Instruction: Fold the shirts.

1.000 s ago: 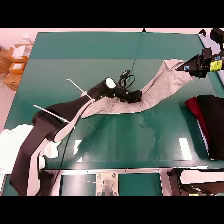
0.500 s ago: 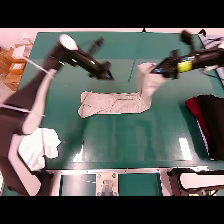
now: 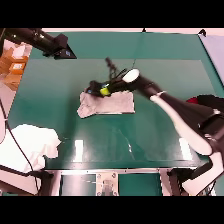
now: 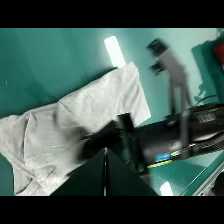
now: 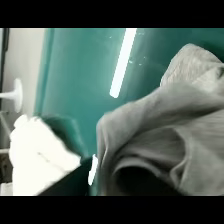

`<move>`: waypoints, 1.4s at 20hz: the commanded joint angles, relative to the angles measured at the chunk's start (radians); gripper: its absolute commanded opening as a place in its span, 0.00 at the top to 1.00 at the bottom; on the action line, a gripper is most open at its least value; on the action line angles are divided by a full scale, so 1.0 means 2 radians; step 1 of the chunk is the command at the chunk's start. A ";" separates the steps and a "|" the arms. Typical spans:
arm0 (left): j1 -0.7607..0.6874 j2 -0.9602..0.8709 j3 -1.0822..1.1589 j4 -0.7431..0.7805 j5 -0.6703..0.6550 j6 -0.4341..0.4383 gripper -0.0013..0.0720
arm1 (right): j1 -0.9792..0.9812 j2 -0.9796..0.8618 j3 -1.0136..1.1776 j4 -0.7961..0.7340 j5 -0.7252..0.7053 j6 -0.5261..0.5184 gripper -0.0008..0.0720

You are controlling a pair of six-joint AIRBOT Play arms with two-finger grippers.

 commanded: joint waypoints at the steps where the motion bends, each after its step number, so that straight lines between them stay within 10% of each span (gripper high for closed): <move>1: 0.010 0.008 -0.013 0.008 -0.019 0.021 0.95 | 0.031 -0.038 0.011 -0.010 -0.055 -0.032 0.29; 6: 0.010 0.008 -0.015 0.011 -0.020 0.033 0.95 | -0.152 0.021 0.012 -0.046 0.148 -0.032 0.44; 10: 0.010 0.008 -0.015 0.011 -0.019 0.034 0.95 | -0.298 0.057 -0.021 -0.101 0.250 -0.018 0.30; 20: 0.010 0.008 -0.015 0.011 -0.016 0.032 0.95 | -0.243 0.000 -0.182 0.013 0.150 -0.100 0.21; 21: 0.010 0.008 -0.015 0.011 -0.016 0.032 0.95 | -0.232 -0.007 -0.178 0.029 0.149 -0.111 0.26; 23: 0.010 0.008 -0.015 0.011 -0.019 0.032 0.95 | -0.223 -0.006 -0.161 0.046 0.158 -0.126 0.94; 28: 0.010 0.008 -0.015 0.011 -0.020 0.032 0.95 | -0.286 0.079 -0.056 0.043 0.193 -0.097 0.97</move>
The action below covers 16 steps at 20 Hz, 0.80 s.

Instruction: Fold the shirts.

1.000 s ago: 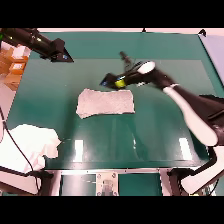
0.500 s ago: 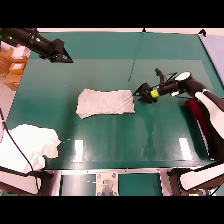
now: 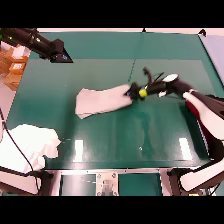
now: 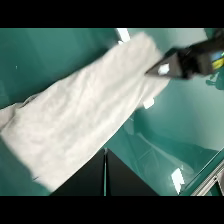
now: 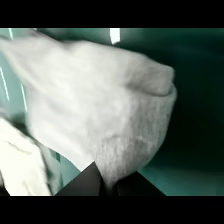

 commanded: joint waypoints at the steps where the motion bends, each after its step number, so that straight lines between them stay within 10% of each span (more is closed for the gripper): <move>1: 0.000 0.000 0.000 0.001 -0.001 0.000 0.95 | -0.056 0.062 0.076 0.006 0.025 0.023 0.97; 16: 0.000 0.000 -0.002 0.001 -0.001 0.000 0.95 | -0.554 0.141 0.220 -0.017 0.162 0.148 0.97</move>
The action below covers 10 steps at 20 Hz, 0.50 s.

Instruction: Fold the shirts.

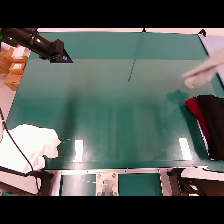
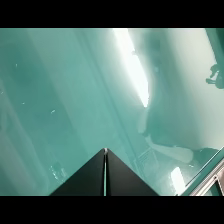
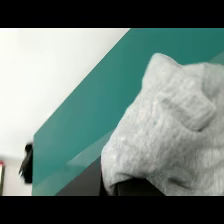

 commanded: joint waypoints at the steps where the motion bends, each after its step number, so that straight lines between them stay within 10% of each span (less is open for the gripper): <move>1: 0.000 0.000 0.000 0.000 0.000 0.000 0.95 | -0.100 0.005 0.006 -0.016 0.067 0.018 0.97; 10: 0.000 0.000 0.000 0.000 -0.028 0.008 0.95 | -0.135 0.076 -0.011 -0.435 0.168 0.117 0.97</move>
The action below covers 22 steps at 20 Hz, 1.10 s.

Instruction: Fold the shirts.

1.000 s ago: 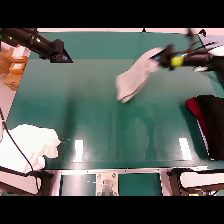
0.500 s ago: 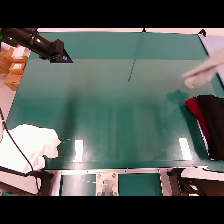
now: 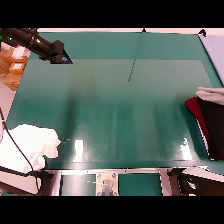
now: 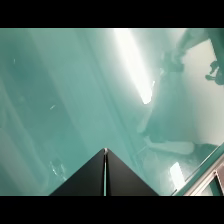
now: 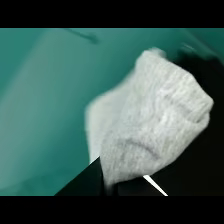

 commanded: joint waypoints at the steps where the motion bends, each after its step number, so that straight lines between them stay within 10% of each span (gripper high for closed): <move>1: 0.000 0.000 0.000 0.000 -0.019 0.007 0.95 | -0.007 0.017 -0.023 -0.188 0.049 0.045 0.97; 5: 0.000 0.000 0.000 0.000 -0.022 0.007 0.95 | -0.007 0.018 -0.117 -0.215 0.059 0.051 0.93; 7: 0.000 0.000 0.000 0.000 -0.022 0.007 0.95 | -0.007 0.018 -0.171 -0.238 0.070 0.065 0.37; 8: 0.000 0.000 0.000 0.000 -0.022 0.007 0.95 | -0.007 0.017 -0.194 -0.257 0.079 0.076 0.28; 12: 0.000 0.000 0.000 0.000 -0.020 0.007 0.95 | -0.003 0.011 -0.216 -0.220 0.076 0.121 0.33; 14: 0.000 0.001 0.000 0.000 -0.021 0.002 0.95 | 0.016 0.011 -0.201 -0.114 0.034 0.099 0.77; 17: -0.001 0.010 0.000 0.001 -0.030 -0.017 0.95 | 0.096 0.017 -0.183 0.025 -0.057 0.029 0.95; 22: -0.041 0.102 -0.112 0.087 -0.009 -0.049 0.95 | 0.307 0.058 -0.223 0.040 -0.165 -0.061 0.97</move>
